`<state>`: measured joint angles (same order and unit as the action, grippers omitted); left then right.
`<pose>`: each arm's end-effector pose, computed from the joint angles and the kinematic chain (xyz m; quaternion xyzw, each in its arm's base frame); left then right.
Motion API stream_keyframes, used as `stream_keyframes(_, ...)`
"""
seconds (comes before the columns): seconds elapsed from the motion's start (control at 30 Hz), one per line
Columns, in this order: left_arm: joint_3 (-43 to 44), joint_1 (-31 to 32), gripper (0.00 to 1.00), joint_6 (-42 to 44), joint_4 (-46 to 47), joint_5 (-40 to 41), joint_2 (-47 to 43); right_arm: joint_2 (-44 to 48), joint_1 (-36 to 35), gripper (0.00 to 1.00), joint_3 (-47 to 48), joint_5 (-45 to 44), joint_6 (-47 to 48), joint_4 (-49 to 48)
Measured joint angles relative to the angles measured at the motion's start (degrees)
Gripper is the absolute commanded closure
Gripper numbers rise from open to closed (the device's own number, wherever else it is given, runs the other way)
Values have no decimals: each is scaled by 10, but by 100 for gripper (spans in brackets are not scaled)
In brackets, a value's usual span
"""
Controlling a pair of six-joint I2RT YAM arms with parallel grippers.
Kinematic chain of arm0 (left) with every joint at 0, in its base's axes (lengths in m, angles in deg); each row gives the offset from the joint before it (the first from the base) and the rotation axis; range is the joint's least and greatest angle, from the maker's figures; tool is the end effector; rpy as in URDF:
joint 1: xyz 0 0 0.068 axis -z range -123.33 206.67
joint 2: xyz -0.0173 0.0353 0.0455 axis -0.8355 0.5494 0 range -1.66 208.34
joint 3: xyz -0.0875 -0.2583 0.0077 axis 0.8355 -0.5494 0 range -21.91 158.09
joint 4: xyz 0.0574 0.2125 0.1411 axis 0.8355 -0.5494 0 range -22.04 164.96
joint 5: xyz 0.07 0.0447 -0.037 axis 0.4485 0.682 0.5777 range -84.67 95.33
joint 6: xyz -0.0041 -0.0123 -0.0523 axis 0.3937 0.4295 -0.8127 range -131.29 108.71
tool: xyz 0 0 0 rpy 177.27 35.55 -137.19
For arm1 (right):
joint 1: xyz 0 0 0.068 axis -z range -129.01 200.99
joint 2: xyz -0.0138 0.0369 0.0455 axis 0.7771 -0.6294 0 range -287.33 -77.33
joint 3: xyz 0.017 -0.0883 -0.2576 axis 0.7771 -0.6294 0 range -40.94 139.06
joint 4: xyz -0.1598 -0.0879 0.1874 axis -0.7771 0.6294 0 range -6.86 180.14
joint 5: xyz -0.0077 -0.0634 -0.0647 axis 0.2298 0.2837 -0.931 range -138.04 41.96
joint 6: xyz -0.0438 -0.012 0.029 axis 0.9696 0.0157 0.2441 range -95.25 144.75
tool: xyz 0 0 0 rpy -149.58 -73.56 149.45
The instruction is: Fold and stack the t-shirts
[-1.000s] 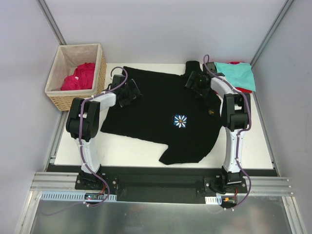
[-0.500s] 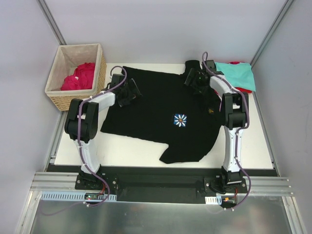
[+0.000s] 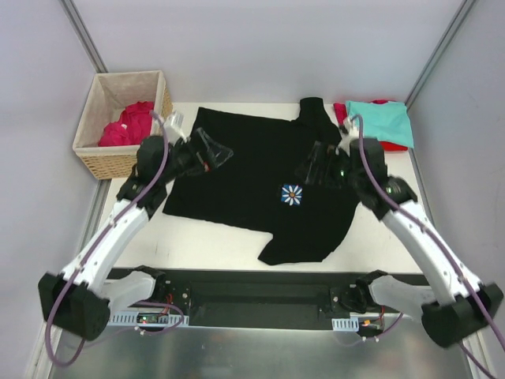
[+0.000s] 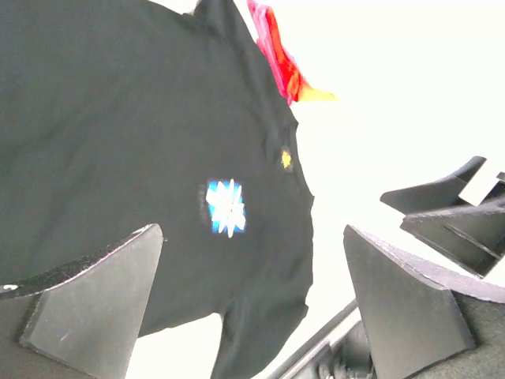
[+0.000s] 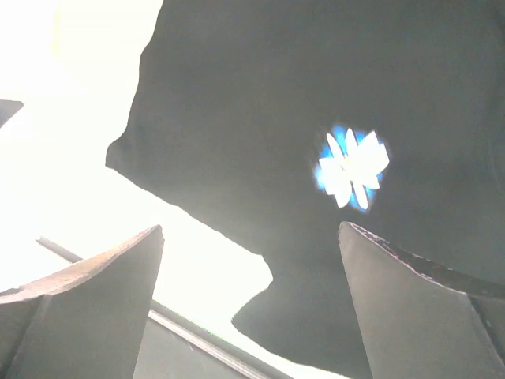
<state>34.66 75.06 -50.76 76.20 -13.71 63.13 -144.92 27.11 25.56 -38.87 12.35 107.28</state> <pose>0.2483 -0.0949 0.3637 -0.0273 0.7461 -0.4246 0.5121 0.2392 0.1123 0.3664 -0.1268 0.8333 0.2304 0.4863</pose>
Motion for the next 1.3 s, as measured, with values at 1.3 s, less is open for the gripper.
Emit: stream_keyframes(1.3,-346,11,1,-45,-99,-2,-220,296,-124,4,-475,-51,-182,71)
